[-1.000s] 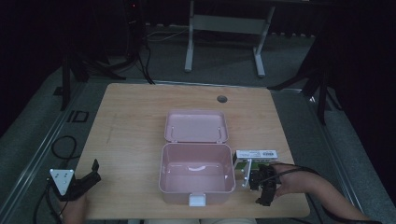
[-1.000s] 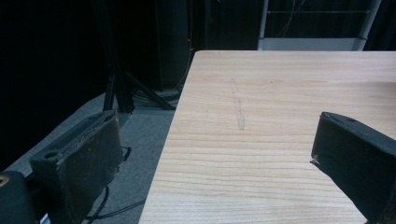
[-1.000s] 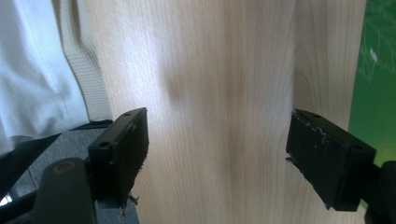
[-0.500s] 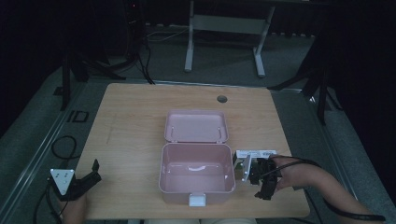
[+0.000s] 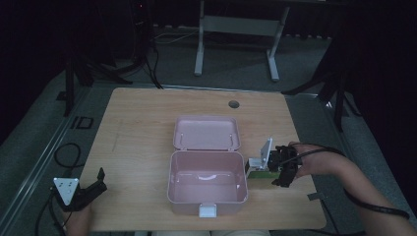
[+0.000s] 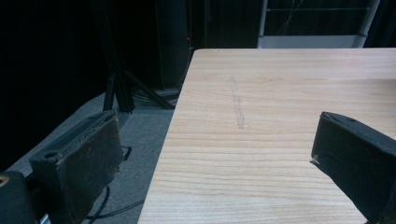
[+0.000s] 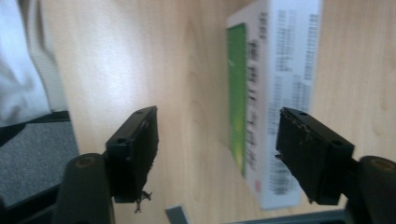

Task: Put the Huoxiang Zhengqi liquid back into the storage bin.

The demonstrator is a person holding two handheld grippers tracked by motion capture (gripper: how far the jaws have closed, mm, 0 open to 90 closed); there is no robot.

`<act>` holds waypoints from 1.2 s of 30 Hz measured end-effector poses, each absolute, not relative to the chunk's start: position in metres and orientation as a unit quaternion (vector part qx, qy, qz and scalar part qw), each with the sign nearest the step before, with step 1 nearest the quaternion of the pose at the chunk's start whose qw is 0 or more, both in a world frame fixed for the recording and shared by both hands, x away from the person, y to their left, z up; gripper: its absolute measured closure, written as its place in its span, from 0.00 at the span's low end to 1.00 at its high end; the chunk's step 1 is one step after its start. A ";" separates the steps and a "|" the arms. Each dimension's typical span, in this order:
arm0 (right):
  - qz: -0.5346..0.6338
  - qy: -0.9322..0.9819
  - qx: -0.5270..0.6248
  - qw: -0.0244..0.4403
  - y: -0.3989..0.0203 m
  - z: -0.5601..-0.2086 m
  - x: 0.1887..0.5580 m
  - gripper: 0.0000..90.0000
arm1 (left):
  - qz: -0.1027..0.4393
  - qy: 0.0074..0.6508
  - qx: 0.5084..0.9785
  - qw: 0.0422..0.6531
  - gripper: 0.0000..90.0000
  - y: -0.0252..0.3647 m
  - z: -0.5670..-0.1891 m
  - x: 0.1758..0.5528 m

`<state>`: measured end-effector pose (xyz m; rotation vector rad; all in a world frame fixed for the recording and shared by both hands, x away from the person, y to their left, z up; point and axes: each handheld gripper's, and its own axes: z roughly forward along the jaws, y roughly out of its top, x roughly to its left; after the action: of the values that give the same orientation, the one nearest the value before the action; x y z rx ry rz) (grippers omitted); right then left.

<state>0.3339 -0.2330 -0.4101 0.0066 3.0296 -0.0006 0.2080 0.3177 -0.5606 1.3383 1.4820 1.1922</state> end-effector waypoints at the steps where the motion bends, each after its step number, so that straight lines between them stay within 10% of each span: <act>1: -0.002 0.998 0.004 0.057 -0.234 -0.410 0.338 0.34 | 0.471 0.585 0.528 0.397 0.02 0.318 -0.561 0.208; 36: -0.051 0.999 0.003 0.011 -0.222 -0.463 0.389 0.53 | 0.470 0.582 0.533 0.395 0.02 0.317 -0.561 0.209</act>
<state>0.3890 -0.2224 -0.4632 0.0088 3.1166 -0.1579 0.2086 0.3168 -0.5609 1.3513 1.4761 1.1908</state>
